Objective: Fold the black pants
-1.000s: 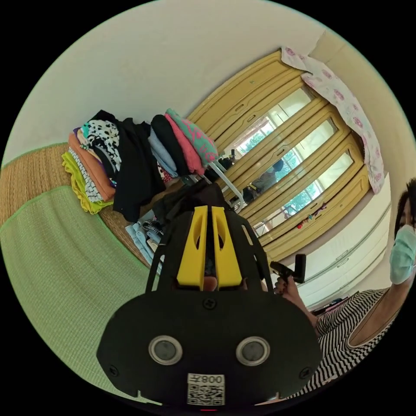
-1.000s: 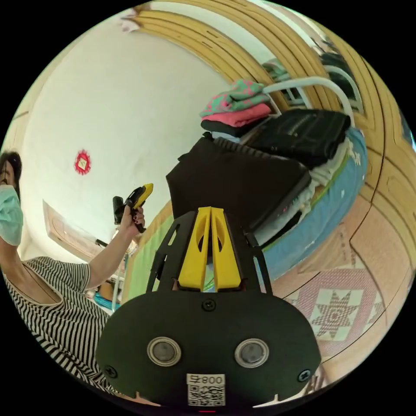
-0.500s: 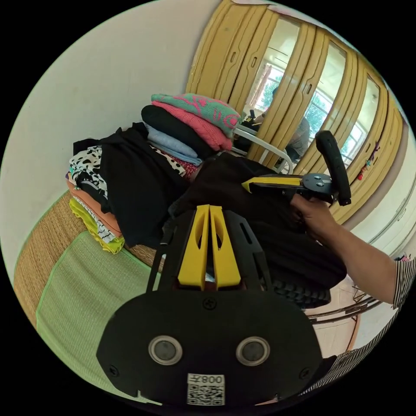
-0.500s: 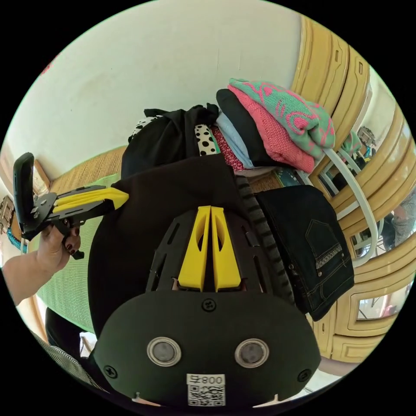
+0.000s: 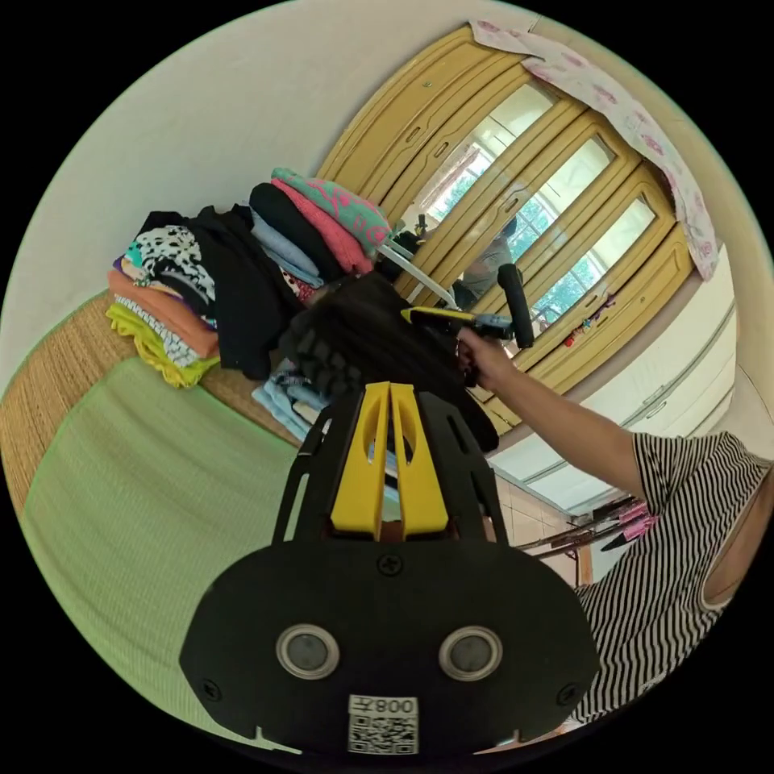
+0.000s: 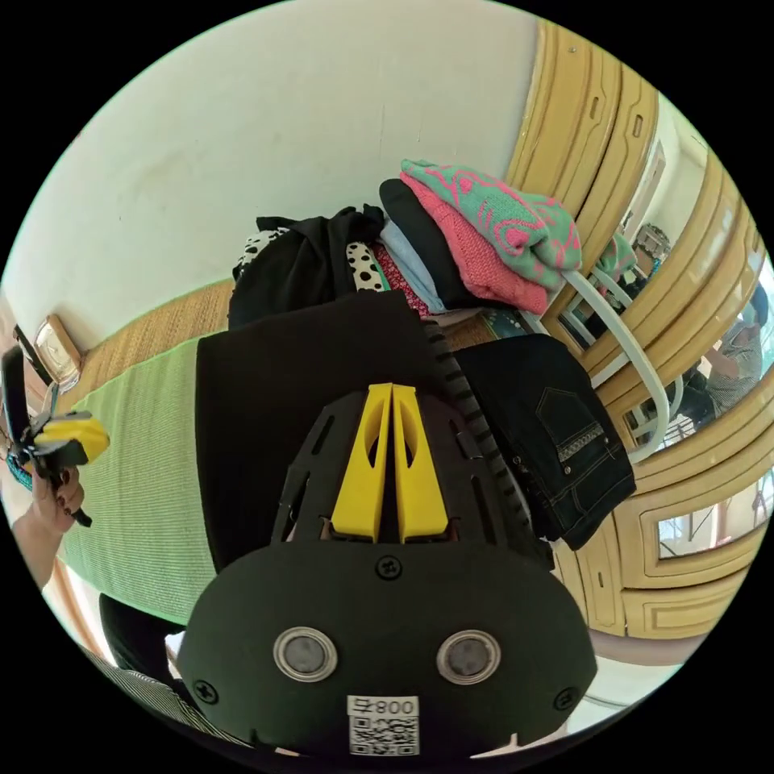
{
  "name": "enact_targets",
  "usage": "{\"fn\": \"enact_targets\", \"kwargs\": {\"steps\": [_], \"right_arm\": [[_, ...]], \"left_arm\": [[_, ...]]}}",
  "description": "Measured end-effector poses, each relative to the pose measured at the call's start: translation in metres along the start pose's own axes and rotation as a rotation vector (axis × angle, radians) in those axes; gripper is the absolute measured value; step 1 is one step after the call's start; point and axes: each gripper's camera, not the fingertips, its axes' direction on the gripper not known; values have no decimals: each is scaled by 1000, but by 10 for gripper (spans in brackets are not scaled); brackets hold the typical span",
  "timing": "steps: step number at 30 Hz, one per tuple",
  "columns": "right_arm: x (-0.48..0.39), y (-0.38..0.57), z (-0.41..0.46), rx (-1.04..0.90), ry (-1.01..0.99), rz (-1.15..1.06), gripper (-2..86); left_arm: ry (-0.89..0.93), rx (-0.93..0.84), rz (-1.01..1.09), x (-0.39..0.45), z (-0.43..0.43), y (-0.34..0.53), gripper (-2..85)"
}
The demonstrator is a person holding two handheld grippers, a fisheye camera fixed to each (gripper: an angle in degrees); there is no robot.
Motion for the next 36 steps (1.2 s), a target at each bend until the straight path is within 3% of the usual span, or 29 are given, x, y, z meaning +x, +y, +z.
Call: {"fn": "enact_targets", "kwargs": {"steps": [5, 7, 11, 22, 30, 36], "right_arm": [[16, 69, -61, 81, -222, 4, 0], [18, 98, -71, 88, -216, 23, 0], [28, 144, -41, -69, -231, 60, 0], [118, 186, -49, 11, -321, 195, 4], [283, 230, -48, 89, -121, 425, 63], [414, 271, 16, 114, -405, 830, 83]], "left_arm": [[78, -113, -322, -5, -15, 153, 1], [102, -138, -390, 0, -18, 195, 1], [109, -158, -462, 13, -28, 255, 1], [27, 7, -383, 17, -61, 281, 0], [100, -76, -536, -28, -19, 286, 1], [151, -109, -584, -56, 25, 269, 1]]}}
